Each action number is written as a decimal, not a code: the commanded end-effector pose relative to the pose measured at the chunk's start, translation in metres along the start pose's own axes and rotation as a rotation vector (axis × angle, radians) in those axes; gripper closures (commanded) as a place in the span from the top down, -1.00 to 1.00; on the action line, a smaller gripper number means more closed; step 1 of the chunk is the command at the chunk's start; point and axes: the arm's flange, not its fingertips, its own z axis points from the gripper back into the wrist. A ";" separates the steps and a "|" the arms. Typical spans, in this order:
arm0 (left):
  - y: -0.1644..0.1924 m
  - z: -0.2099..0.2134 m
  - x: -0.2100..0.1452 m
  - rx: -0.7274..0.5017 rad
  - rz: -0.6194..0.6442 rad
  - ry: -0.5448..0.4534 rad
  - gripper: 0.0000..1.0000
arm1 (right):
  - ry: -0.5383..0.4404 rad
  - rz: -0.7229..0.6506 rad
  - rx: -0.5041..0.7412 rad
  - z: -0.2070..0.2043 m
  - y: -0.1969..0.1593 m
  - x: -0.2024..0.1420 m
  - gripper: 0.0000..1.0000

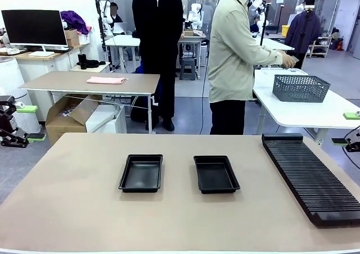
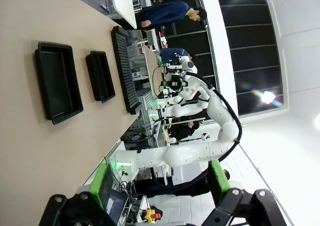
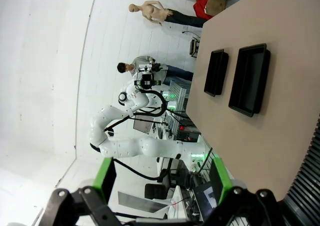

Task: Inspect and transfer BCBs to ESD trays.
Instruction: Pick up the Blank PCB from the PCB Rack and place it in the left ESD tray.

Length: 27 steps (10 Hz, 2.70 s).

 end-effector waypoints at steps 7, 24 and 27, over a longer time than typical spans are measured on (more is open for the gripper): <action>-0.001 -0.001 0.001 -0.005 -0.002 -0.006 1.00 | 0.000 0.007 0.001 -0.001 0.003 -0.002 1.00; -0.001 -0.001 0.001 -0.005 -0.002 -0.006 1.00 | 0.000 0.007 0.001 -0.001 0.003 -0.002 1.00; -0.001 -0.001 0.001 -0.005 -0.002 -0.006 1.00 | 0.000 0.007 0.001 -0.001 0.003 -0.002 1.00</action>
